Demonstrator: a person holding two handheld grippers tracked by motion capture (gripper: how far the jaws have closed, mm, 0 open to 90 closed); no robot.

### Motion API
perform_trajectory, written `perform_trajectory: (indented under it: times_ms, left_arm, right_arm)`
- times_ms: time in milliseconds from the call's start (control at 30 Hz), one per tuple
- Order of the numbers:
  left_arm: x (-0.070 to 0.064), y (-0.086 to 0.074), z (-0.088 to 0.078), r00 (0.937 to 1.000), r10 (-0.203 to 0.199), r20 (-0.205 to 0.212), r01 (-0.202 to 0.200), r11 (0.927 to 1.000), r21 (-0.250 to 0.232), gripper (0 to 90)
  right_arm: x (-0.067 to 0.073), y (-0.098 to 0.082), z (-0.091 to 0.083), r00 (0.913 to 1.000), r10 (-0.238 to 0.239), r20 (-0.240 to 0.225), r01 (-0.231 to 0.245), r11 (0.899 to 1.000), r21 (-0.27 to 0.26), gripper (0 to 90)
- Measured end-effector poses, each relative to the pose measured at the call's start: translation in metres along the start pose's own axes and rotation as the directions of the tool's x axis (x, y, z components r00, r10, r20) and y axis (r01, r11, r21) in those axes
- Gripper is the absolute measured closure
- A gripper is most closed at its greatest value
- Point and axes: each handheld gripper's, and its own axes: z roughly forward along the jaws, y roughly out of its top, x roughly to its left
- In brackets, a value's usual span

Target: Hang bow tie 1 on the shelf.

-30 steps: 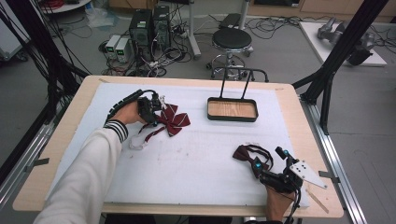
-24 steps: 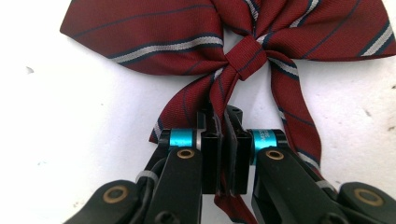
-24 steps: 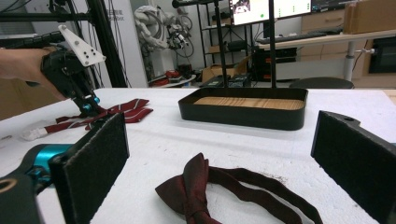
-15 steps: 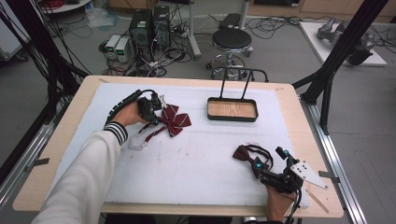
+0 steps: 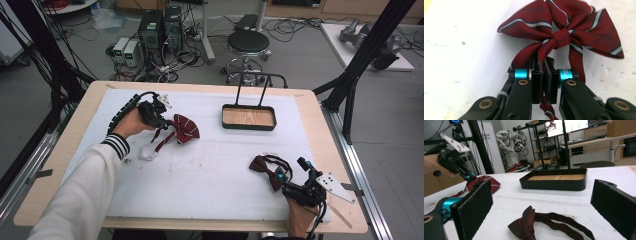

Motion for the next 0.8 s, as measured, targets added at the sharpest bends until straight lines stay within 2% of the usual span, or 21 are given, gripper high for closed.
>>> perform_trajectory:
  times_ms: [233, 500, 800]
  left_arm:
    - [-0.006, -0.001, -0.018, 0.9998, -0.02, -0.006, 0.019, 0.9973, -0.071, 85.5]
    - [-0.016, 0.0, -0.034, 0.9992, -0.037, -0.016, 0.034, 0.9877, -0.153, 85.5]
    - [-0.034, 0.003, -0.031, 0.9978, -0.055, 0.037, 0.063, 0.9681, -0.243, 85.6]
  right_arm:
    - [0.001, 0.001, 0.003, 0.9996, -0.024, -0.013, 0.024, 0.999, 0.027, 3.2]
    - [0.002, 0.003, 0.004, 0.9989, -0.026, -0.04, 0.027, 0.999, 0.02, 3.3]
    - [0.02, 0.018, 0.009, 0.9901, -0.105, -0.093, 0.106, 0.994, 0.008, 3.3]
